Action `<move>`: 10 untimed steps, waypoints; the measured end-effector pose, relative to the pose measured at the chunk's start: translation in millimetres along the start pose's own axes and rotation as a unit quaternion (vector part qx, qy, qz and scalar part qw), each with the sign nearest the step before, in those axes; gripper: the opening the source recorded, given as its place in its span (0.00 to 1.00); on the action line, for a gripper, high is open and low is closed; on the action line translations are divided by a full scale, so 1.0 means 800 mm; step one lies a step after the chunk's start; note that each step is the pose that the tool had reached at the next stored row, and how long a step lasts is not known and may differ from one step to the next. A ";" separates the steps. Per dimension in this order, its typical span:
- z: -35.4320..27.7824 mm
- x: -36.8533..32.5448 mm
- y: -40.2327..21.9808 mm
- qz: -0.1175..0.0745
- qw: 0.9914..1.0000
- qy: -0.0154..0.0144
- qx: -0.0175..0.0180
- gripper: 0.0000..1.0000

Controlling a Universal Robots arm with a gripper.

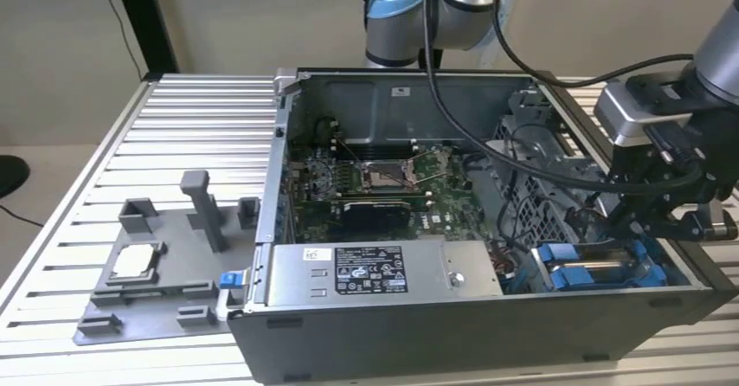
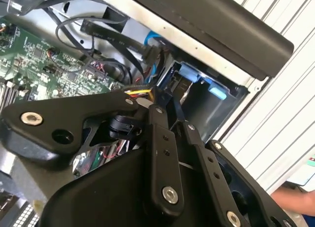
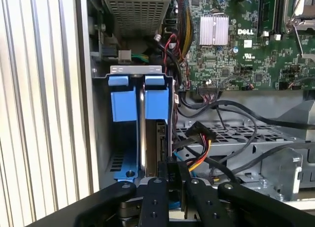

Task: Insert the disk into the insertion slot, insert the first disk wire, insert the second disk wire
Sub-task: 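Insert the first disk wire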

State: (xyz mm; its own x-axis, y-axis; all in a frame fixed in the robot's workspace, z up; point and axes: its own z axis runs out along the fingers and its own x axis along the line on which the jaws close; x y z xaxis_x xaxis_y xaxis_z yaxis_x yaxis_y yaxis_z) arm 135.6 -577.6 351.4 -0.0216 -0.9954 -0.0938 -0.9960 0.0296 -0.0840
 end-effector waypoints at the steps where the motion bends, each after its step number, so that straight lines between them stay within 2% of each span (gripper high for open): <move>1: 0.0019 0.0001 -0.0021 0.000 1.000 0.000 -0.001 0.00; 3: 0.0047 0.0003 -0.0044 0.000 1.000 0.000 -0.004 0.00; 6: 0.0074 0.0006 -0.0048 0.001 1.000 0.000 -0.011 0.00; 7: 0.0078 0.0009 -0.0047 0.001 1.000 0.000 -0.013 0.00; 10: 0.0089 0.0015 -0.0047 0.002 1.000 0.000 -0.015 0.00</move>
State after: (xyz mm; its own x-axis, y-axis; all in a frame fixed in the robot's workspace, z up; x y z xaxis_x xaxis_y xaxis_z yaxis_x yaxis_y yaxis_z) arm 140.0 -578.3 344.6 -0.0247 -0.9953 -0.0936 -0.9981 0.0299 -0.0544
